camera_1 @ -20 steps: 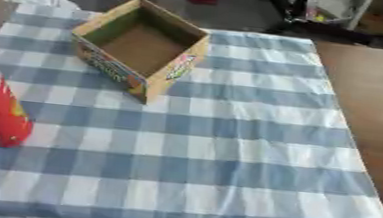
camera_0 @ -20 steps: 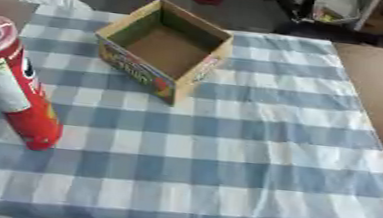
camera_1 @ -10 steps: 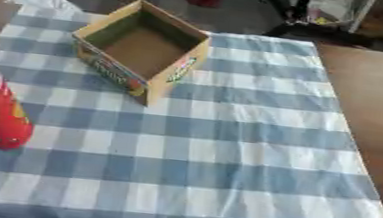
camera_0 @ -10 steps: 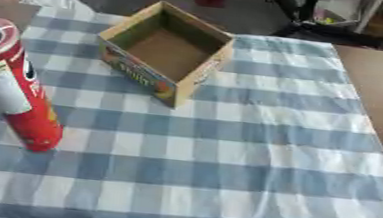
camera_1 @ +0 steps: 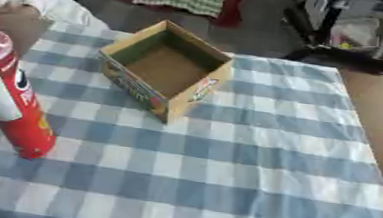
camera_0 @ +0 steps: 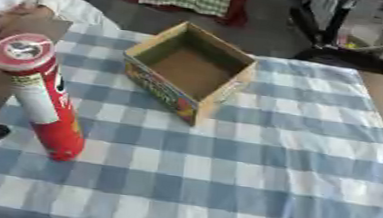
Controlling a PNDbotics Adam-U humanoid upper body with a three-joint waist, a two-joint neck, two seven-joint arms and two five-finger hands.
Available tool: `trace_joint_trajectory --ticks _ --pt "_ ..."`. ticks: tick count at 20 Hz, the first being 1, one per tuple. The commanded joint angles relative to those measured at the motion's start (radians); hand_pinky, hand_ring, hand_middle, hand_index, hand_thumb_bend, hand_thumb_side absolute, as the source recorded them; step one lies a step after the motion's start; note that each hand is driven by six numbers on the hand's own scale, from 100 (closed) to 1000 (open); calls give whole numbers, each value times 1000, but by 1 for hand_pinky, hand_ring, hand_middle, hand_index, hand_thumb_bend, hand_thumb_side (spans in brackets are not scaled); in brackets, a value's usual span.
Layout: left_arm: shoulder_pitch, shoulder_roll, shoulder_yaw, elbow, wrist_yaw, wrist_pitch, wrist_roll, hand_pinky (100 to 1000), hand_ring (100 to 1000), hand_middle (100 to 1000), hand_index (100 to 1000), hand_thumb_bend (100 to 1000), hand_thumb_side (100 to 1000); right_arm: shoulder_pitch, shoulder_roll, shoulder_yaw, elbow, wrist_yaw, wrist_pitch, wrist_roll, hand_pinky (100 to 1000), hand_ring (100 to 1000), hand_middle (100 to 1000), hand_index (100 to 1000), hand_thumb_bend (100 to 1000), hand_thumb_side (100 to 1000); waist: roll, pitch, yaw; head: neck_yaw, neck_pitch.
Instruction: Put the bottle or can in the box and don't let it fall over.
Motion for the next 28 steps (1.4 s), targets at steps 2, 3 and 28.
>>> trace_joint_trajectory --ticks 2,3,28 --pt "-5 30 -1 -2 5 15 -2 1000 1000 982 923 863 193 -5 -24 -4 -19 -2 2 0 877 1000 865 858 100 666 3 -9 -1 3 -26" --pt "-5 29 -3 0 5 19 1 1000 1000 976 922 867 197 -5 -24 -4 -19 -2 2 1 876 1000 863 857 100 667 3 -9 -1 2 -27" --pt "-91 5 -85 90 59 46 -22 1000 1000 946 890 920 254 -5 -13 5 -19 -9 2 21 884 1000 858 857 100 660 -2 -1 -6 10 -16"
